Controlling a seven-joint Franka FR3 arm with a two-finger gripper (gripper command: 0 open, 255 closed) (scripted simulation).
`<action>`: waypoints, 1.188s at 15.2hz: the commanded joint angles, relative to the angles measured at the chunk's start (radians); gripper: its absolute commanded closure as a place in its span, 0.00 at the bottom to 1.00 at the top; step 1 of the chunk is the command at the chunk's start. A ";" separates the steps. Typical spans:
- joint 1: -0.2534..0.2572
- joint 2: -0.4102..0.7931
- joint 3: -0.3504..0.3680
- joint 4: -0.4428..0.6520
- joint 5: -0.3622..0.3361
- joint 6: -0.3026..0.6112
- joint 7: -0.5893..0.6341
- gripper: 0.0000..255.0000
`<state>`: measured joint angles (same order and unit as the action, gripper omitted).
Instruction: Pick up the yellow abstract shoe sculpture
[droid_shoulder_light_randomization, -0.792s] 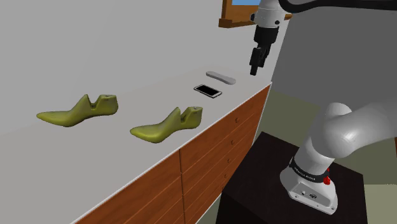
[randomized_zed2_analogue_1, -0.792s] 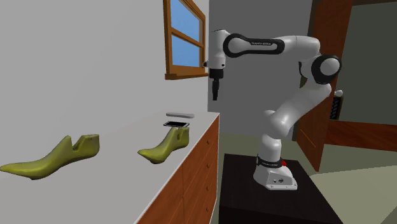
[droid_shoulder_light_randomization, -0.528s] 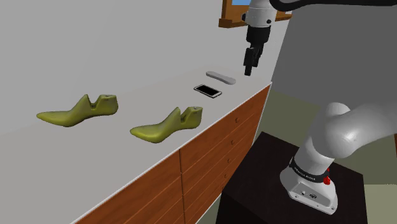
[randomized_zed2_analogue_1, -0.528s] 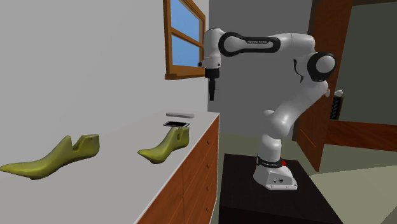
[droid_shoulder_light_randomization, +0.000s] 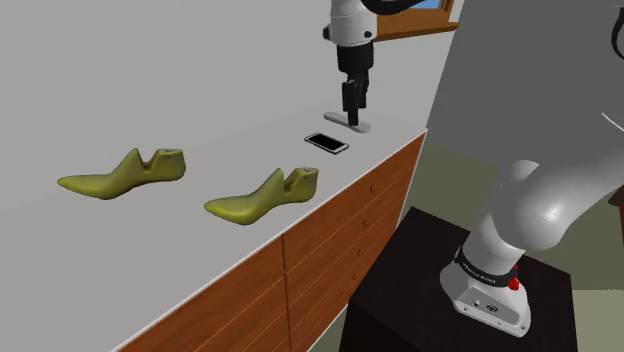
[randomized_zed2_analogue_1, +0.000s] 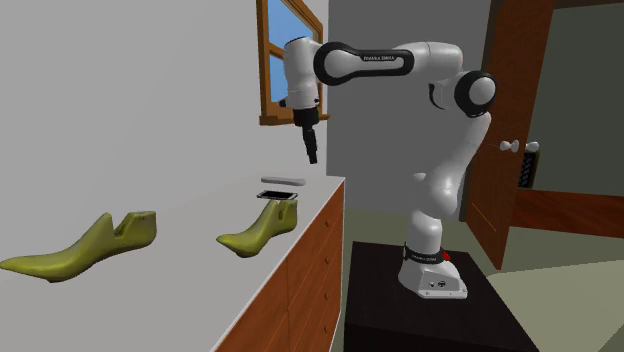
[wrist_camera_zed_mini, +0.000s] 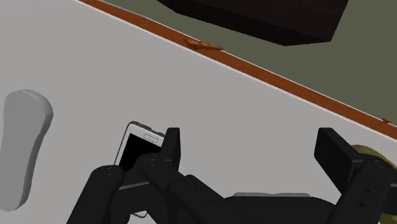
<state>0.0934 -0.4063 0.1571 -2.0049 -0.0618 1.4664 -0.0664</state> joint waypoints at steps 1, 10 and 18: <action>0.018 0.073 0.032 0.063 -0.006 -0.025 0.000 0.00; 0.121 0.437 0.180 0.411 -0.073 -0.177 0.030 0.00; 0.266 0.758 0.263 0.757 -0.170 -0.351 0.048 0.00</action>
<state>0.3461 0.3265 0.4160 -1.2796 -0.2231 1.1323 -0.0182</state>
